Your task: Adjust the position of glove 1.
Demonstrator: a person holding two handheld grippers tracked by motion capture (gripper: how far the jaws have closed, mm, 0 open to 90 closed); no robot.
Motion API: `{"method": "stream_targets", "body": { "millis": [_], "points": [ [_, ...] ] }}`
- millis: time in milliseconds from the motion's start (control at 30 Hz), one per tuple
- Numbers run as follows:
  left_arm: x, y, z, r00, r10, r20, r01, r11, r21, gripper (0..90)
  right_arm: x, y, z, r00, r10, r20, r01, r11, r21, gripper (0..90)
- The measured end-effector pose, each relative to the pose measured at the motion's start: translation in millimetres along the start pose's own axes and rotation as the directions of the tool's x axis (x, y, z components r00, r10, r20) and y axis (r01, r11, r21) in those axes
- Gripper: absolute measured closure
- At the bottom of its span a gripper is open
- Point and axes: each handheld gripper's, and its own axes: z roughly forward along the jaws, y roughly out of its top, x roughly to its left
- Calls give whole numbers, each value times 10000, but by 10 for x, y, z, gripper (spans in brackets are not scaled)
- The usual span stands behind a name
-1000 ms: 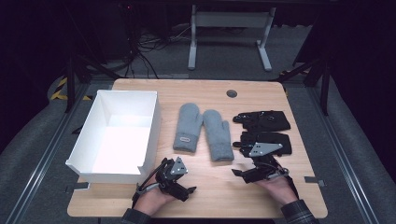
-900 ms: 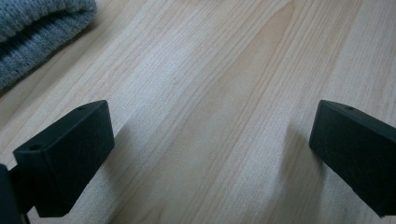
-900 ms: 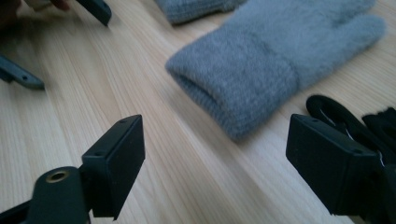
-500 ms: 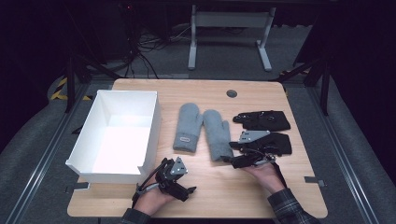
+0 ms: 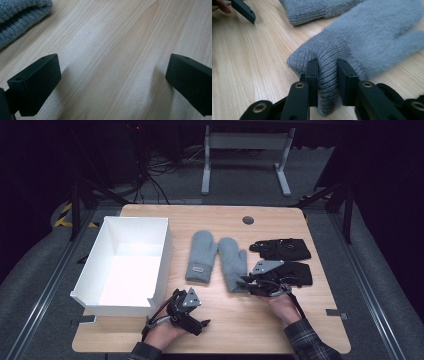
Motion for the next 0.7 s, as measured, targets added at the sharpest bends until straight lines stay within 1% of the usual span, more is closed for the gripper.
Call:
{"method": "stream_targets", "body": {
  "millis": [100, 167, 233, 467, 500, 533, 567, 633, 667, 700],
  "points": [
    [1, 0, -1, 10000, -15, -14, 15, 10000, 23, 5, 53, 6, -32, 9998, -85, -158, 86, 10000, 50, 754],
    [1, 0, -1, 10000, -16, -13, 16, 10000, 23, 5, 144, 4, -72, 9990, -300, -327, 304, 9995, 128, 754],
    [1, 0, -1, 10000, -13, -16, 13, 10000, 27, 5, 217, -10, -103, 9981, -415, -448, 422, 9990, 151, 753],
    [1, 1, -3, 10000, -20, -13, 20, 10000, 44, 5, 507, -145, -237, 9953, -363, -897, 379, 9992, 156, 744],
    [1, 1, -3, 10000, -20, -13, 20, 10000, 44, 5, 507, -145, -237, 9953, -363, -897, 379, 9992, 156, 744],
    [1, 1, -4, 10000, -21, -12, 21, 10000, 53, 5, 544, -163, -258, 9947, -358, -966, 374, 9992, 154, 741],
    [1, 1, -3, 10000, -19, -6, 19, 10000, 48, 5, 588, -187, -285, 9942, -336, -1018, 356, 9992, 184, 735],
    [1, 1, -3, 10000, -23, -19, 23, 10000, 48, 5, 636, -219, -314, 9934, -276, -1117, 301, 9993, 213, 712],
    [1, 1, -3, 10000, -21, -17, 21, 10000, 51, 5, 659, -235, -330, 9926, -222, -1191, 247, 9995, 199, 684],
    [2, 2, -4, 10000, -21, -10, 21, 10000, 55, 5, 678, -244, -349, 9921, -175, -1240, 200, 9996, 188, 638]
  ]
}}
